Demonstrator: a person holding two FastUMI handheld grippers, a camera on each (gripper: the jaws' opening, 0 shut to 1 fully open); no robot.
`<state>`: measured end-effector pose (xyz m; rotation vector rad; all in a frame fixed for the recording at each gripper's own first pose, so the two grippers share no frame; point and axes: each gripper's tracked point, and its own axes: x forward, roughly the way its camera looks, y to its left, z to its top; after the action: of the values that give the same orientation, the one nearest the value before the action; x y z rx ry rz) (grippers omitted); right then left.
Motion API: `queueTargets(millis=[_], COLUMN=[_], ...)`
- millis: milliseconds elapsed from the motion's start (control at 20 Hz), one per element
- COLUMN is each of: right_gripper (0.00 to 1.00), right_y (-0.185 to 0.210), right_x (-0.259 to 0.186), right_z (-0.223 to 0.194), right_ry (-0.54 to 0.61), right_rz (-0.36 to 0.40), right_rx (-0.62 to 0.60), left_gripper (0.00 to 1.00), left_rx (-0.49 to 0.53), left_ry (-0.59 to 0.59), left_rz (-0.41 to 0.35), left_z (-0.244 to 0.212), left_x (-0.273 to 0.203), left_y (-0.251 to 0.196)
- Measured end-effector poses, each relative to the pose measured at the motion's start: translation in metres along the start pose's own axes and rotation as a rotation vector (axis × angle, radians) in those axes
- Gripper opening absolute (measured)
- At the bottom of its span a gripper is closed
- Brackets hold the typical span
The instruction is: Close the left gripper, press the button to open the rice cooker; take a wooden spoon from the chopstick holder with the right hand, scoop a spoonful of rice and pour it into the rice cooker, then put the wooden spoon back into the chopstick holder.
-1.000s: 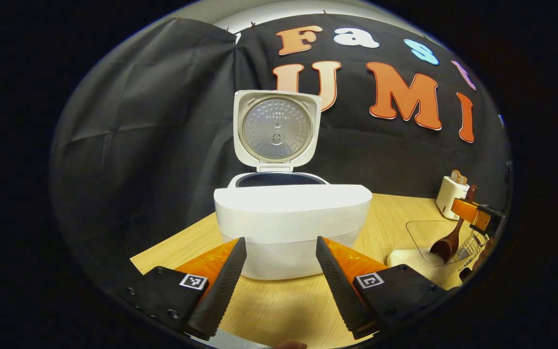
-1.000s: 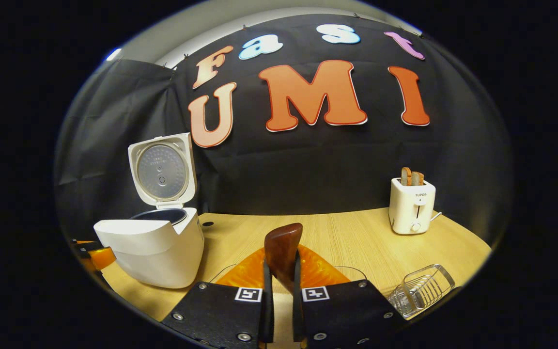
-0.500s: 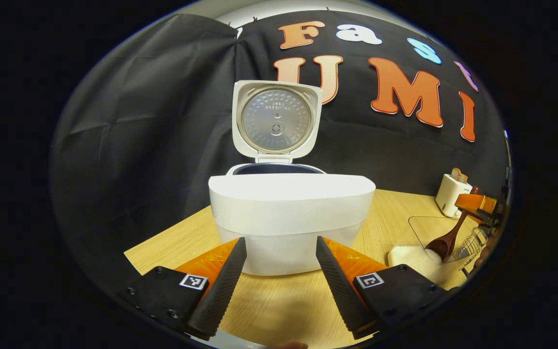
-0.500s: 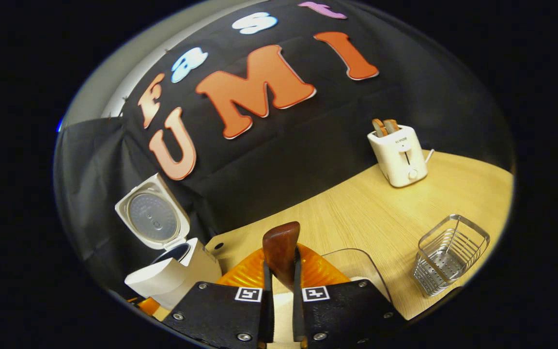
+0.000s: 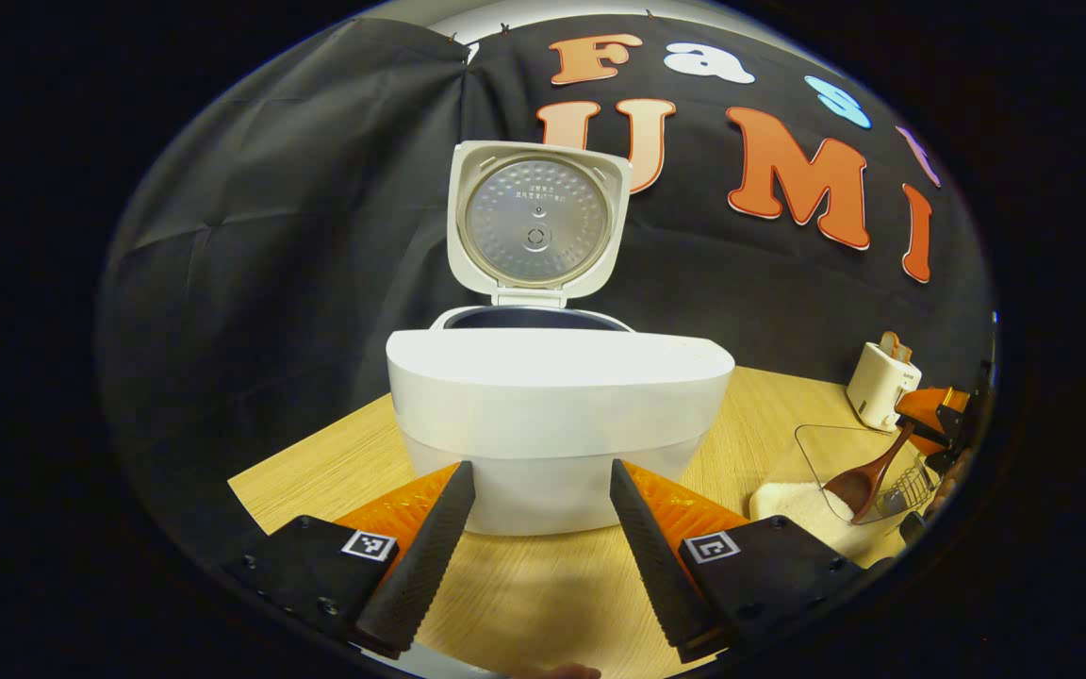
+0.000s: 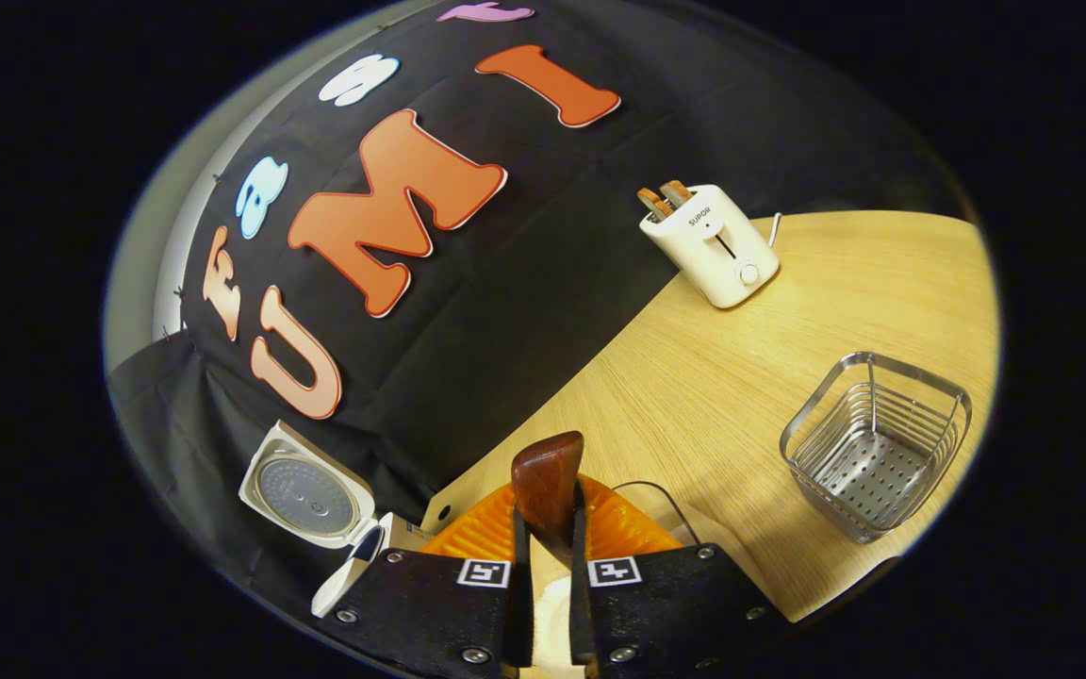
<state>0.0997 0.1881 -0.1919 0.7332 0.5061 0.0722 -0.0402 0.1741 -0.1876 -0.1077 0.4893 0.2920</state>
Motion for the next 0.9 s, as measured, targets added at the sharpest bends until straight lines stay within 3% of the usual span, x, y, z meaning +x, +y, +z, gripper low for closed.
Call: queueTargets(millis=[300,600,900], right_gripper=[0.15,0.15,0.15], right_y=[-0.002,-0.007,0.009], right_x=[0.003,0.008,0.0], right_z=[-0.008,-0.013,0.018], right_ry=[0.053,0.142,0.125], right_rz=[0.023,0.078,0.163], right_rx=[0.146,0.373,0.479], left_gripper=[0.95,0.95,0.97], left_rx=[0.007,0.0,-0.003], left_ry=[-0.076,-0.093,-0.134], left_rz=[0.003,0.014,0.014], left_z=[0.027,0.037,0.056], left_x=[-0.011,-0.009,-0.012], left_y=[-0.006,-0.011,-0.015])
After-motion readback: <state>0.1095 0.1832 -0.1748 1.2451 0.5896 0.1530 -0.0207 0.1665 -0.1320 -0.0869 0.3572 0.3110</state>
